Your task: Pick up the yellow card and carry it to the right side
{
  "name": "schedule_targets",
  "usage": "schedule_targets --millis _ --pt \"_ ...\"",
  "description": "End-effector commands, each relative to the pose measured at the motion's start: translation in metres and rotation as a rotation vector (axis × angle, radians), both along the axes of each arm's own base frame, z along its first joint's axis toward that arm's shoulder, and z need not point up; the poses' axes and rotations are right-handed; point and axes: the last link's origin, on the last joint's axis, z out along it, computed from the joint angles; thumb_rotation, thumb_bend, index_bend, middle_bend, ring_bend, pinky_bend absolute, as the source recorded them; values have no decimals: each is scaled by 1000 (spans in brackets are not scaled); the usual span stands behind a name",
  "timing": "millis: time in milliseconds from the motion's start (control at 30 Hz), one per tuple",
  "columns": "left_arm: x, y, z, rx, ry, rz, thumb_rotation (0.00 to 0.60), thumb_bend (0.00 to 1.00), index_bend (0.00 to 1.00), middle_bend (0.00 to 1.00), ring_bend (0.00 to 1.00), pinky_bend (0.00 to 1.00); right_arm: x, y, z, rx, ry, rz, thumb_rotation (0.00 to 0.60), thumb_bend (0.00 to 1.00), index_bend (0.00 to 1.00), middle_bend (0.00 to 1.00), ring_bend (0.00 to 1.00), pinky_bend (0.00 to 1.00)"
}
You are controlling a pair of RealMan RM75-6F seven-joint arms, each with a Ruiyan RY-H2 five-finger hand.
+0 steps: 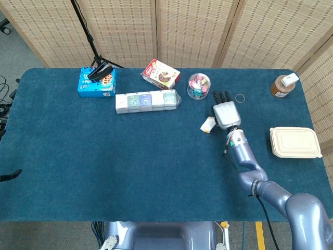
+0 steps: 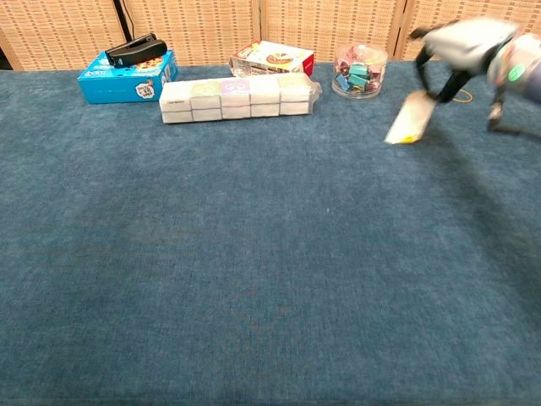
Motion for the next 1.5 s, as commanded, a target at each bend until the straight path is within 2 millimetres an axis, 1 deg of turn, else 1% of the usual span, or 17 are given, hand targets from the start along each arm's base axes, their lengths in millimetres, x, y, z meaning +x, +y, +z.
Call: schedule_targets --millis 33,167,233,333,467,567,600,667,767,800,833,900,967,1033,1167,1300,1500 --pt "0 0 0 3 -3 -2 600 0 0 0 0 0 -10 -10 32 -73 21 -21 600 646 638 0 0 0" --pt "1 -2 1 5 -5 -6 600 0 0 0 0 0 -11 -6 51 -101 1 -1 600 645 636 0 0 0" --pt "1 -2 1 3 -5 -9 600 0 0 0 0 0 -10 -2 56 -105 -17 14 600 646 636 0 0 0" --pt "1 -4 1 1 -8 -15 600 0 0 0 0 0 -6 7 66 -122 -60 52 600 647 634 0 0 0" --pt "1 -6 1 -5 -9 -23 600 0 0 0 0 0 1 23 82 -145 -127 122 600 646 616 0 0 0" --pt "1 -8 1 -14 -10 -32 600 0 0 0 0 0 4 43 94 -160 -184 193 600 639 543 0 0 0" --pt "2 -9 1 -15 -11 -35 600 0 0 0 0 0 4 50 97 -157 -198 210 600 614 500 0 0 0" --pt "1 -10 1 -14 -11 -38 600 0 0 0 0 0 2 61 102 -151 -204 233 600 439 406 0 0 0" --pt "1 -13 2 -11 -15 -42 600 0 0 0 0 0 -3 80 111 -155 -214 263 600 124 248 0 0 0" --pt "1 -15 2 -10 -17 -45 600 0 0 0 0 0 -5 88 114 -155 -225 266 600 52 187 0 0 0" --pt "1 -17 2 -10 -19 -47 600 0 0 0 0 0 -7 94 115 -155 -231 266 600 14 129 0 0 0" --pt "2 -19 2 -11 -22 -52 600 0 0 0 0 0 -11 105 119 -154 -242 263 600 0 52 0 0 0" --pt "1 -24 2 -15 -24 -59 600 0 0 0 0 0 -19 122 123 -154 -259 251 600 0 20 0 0 0" --pt "1 -27 2 -16 -26 -63 600 0 0 0 0 0 -25 134 124 -147 -275 235 600 0 10 0 0 0" --pt "-1 -34 4 -11 -32 -69 600 0 0 0 0 0 -48 169 125 -105 -282 140 600 0 0 0 0 0" --pt "-1 -37 4 -2 -24 -77 600 0 0 0 0 0 -61 196 126 -99 -325 75 600 0 0 0 0 0" --pt "-1 -41 6 19 -18 -89 600 0 0 0 0 0 -75 221 134 -164 -297 58 600 0 0 0 0 0"
